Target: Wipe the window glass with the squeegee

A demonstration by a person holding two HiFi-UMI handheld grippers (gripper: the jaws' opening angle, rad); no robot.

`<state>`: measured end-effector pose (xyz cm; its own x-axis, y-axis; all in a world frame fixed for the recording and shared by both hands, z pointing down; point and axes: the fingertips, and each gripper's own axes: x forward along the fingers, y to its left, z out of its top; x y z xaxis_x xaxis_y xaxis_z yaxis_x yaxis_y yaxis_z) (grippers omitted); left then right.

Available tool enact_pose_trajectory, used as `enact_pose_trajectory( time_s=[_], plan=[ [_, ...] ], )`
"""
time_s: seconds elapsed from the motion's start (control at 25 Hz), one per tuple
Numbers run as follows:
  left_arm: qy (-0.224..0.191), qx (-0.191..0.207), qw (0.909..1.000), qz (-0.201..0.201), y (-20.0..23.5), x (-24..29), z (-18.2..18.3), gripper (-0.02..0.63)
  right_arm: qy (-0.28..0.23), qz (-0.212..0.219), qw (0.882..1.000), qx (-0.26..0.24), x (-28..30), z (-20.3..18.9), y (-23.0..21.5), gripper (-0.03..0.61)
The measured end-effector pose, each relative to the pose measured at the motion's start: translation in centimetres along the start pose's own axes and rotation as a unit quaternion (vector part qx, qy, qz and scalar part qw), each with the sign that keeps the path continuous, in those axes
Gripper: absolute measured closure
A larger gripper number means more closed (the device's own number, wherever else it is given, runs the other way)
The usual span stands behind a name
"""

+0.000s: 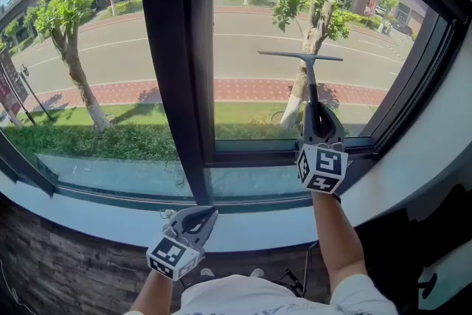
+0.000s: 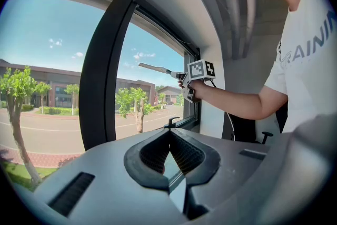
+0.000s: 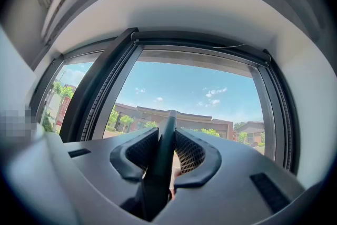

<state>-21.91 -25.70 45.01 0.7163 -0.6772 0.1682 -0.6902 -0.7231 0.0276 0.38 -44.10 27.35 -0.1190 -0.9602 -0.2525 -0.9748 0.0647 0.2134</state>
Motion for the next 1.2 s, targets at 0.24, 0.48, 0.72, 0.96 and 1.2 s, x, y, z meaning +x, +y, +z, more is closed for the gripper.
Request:
enact_pose_trajectory(
  time_s=[0.24,0.48,0.72,0.96,1.2],
  plan=[
    [0.003,-0.003,1.0000,0.000,-0.1,0.0,-0.1,0.597,0.020,0.004,1.000,0.004,-0.8,-2.4,0.6,0.479],
    [0.006,-0.004,1.0000,-0.001,-0.2,0.2,-0.4,0.597,0.045,0.008,0.999,0.011,-1.8,-5.3,1.2,0.479],
    [0.007,-0.005,1.0000,-0.004,-0.4,0.4,-0.2,0.597,0.064,0.010,0.998,0.011,-2.3,-7.5,1.5,0.479],
    [0.009,-0.005,0.9999,-0.005,-0.4,0.7,-0.6,0.597,0.089,0.013,0.996,0.016,-3.2,-10.5,2.0,0.479],
    [0.011,-0.006,0.9999,-0.004,-0.2,0.8,-0.7,0.597,0.099,0.013,0.995,0.017,-3.7,-12.3,2.4,0.479]
  ],
)
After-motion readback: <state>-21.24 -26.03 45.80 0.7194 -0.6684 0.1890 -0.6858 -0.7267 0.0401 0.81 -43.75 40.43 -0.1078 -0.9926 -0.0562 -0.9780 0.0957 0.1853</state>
